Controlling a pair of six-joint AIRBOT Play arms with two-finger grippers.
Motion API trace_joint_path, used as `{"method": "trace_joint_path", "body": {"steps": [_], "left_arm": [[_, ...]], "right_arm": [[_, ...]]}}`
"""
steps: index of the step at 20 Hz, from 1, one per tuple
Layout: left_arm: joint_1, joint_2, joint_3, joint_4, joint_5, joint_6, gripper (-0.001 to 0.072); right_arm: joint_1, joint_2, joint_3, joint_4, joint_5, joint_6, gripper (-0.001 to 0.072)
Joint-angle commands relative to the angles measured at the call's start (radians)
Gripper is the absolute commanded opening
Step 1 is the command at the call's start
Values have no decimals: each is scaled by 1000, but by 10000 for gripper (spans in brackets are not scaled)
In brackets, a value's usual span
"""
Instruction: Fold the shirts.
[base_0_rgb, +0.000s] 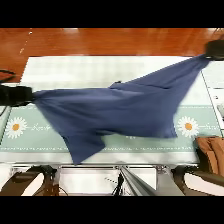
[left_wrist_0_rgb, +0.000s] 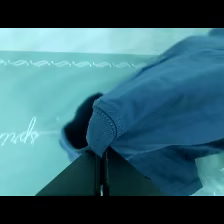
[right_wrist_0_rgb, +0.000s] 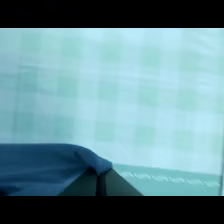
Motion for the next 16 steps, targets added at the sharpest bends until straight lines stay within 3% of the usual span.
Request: {"method": "trace_joint_path", "body": {"steps": [1,6,8,11,12,13,14,15,16], "left_arm": [[1,-156,-105,-34,335,5,22],[0,-421,-105,-53,610,5,22],[0,-506,-105,-68,583,4,23],[2,-581,-104,-66,441,5,25],[10,-578,-101,-47,396,6,112],[24,-572,-84,-10,330,7,369],[43,-565,-59,36,255,10,574],[69,-557,-29,65,163,32,620],[97,-552,-8,65,69,82,620]], "right_arm": [[11,-241,2,75,-145,-11,18],[11,-398,2,94,-277,75,21],[11,-430,2,94,-272,86,22],[11,-436,2,97,-241,77,23],[11,-420,2,91,-227,53,99],[11,-398,2,69,-206,29,319],[11,-369,2,37,-169,-17,512],[9,-338,2,-5,-128,-54,540],[-9,-306,2,-21,-110,-32,540]]}}
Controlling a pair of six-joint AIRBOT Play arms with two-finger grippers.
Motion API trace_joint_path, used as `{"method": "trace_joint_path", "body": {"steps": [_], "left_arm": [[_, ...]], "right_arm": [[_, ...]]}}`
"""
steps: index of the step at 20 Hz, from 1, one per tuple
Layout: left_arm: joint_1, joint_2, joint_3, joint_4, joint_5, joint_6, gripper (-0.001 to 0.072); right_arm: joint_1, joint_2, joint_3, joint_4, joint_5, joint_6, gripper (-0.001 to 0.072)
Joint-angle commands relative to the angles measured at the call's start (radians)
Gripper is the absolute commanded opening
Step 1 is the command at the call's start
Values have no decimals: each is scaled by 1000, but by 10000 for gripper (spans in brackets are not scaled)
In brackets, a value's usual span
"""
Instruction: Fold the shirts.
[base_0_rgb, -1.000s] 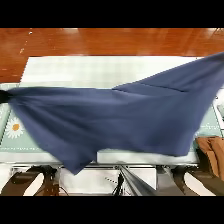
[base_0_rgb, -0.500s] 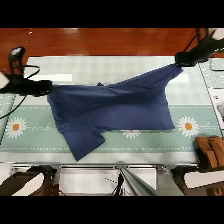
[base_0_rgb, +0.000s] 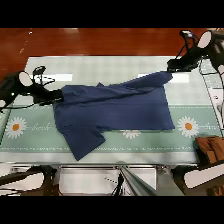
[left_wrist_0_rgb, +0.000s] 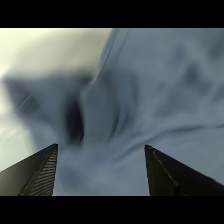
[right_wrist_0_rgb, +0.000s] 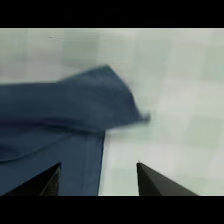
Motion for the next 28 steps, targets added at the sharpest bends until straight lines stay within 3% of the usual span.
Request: {"method": "trace_joint_path", "body": {"steps": [1,4,7,12,15,20,24,27,28], "left_arm": [[79,3,52,63,-317,82,620],[155,65,-39,24,-394,131,592],[246,175,-212,-120,-347,224,592],[554,233,-456,-641,-282,491,605],[694,229,-514,-621,-274,509,605],[678,213,-525,-552,-208,515,601],[549,116,-525,-597,-122,510,590],[428,23,-524,-724,-10,503,580],[401,3,-522,-764,20,503,432]], "right_arm": [[-32,79,0,-93,104,-34,540],[-127,137,-56,-109,200,-21,540],[-255,248,-264,15,154,-42,540],[-401,375,-542,289,47,-168,533],[-401,378,-568,294,30,-175,533],[-401,378,-568,303,18,-175,533],[-401,378,-568,302,17,-175,533],[-401,378,-568,299,35,-175,533],[-401,378,-568,298,45,-175,533]]}}
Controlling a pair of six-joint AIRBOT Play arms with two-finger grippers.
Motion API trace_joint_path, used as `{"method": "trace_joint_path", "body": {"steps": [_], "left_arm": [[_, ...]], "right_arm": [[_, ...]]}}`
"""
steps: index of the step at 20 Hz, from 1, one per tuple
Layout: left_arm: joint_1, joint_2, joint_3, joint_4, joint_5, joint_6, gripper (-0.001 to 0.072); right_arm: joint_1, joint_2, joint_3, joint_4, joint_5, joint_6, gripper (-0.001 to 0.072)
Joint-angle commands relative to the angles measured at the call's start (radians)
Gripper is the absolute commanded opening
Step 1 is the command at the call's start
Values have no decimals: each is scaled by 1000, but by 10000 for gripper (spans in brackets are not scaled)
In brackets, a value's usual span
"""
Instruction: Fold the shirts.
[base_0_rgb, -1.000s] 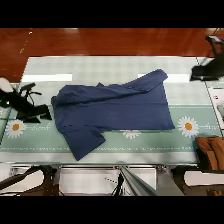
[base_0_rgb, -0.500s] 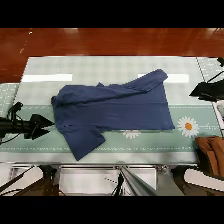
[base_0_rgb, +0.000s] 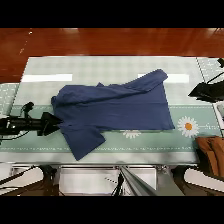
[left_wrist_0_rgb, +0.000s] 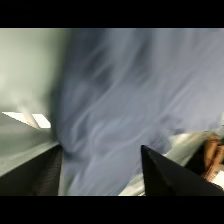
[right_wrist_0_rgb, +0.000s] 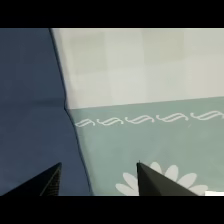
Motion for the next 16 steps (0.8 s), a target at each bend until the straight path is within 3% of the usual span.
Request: {"method": "trace_joint_path", "body": {"steps": [1,2,6,8,10,16], "left_arm": [[-105,-81,2,-119,158,-2,127],[-111,-82,2,-126,172,-5,23],[-86,-78,2,-125,132,13,23],[-82,-78,2,-126,117,37,23],[-82,-78,2,-125,110,44,23],[-82,-78,2,-126,85,45,23]], "right_arm": [[0,1,-1,-8,27,0,534],[-1,1,-1,-28,38,1,533],[-42,1,-71,-126,91,40,533],[-101,1,-182,-49,109,34,538],[-141,1,-291,58,110,-13,615],[-145,1,-469,163,15,-45,606]]}}
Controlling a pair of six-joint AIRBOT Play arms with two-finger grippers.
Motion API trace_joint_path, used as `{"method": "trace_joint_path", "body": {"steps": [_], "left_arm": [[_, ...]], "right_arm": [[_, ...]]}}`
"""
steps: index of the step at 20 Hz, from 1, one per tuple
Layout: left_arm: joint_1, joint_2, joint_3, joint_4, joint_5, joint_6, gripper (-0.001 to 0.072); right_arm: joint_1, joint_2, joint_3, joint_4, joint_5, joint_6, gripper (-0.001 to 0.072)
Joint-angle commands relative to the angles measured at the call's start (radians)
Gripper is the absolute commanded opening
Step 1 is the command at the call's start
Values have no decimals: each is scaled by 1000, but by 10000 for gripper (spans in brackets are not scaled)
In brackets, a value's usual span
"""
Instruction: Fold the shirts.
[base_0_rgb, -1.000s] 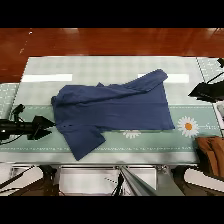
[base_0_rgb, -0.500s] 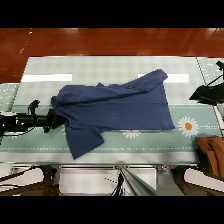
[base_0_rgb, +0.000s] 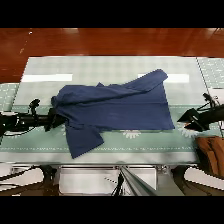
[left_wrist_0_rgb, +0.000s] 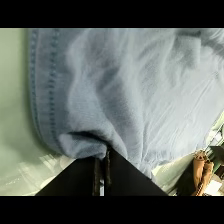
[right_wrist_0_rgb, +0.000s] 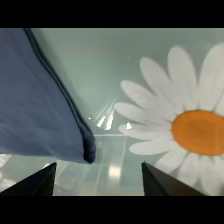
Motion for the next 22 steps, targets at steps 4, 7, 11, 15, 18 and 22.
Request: {"method": "trace_joint_path", "body": {"steps": [4,7,11,15,18,22], "left_arm": [[1,11,1,-2,-24,7,23],[1,19,1,-2,-24,7,23],[2,100,46,-23,-61,14,22],[2,327,245,-191,-145,20,22],[2,535,480,-343,-140,21,22],[2,752,828,-329,36,92,22]], "right_arm": [[13,0,-138,179,-127,-27,596],[140,0,-148,195,-208,-20,514],[224,0,-89,283,-114,-47,21],[209,61,152,483,88,-134,20],[209,196,396,645,24,-137,20],[209,393,752,567,-222,-137,19]]}}
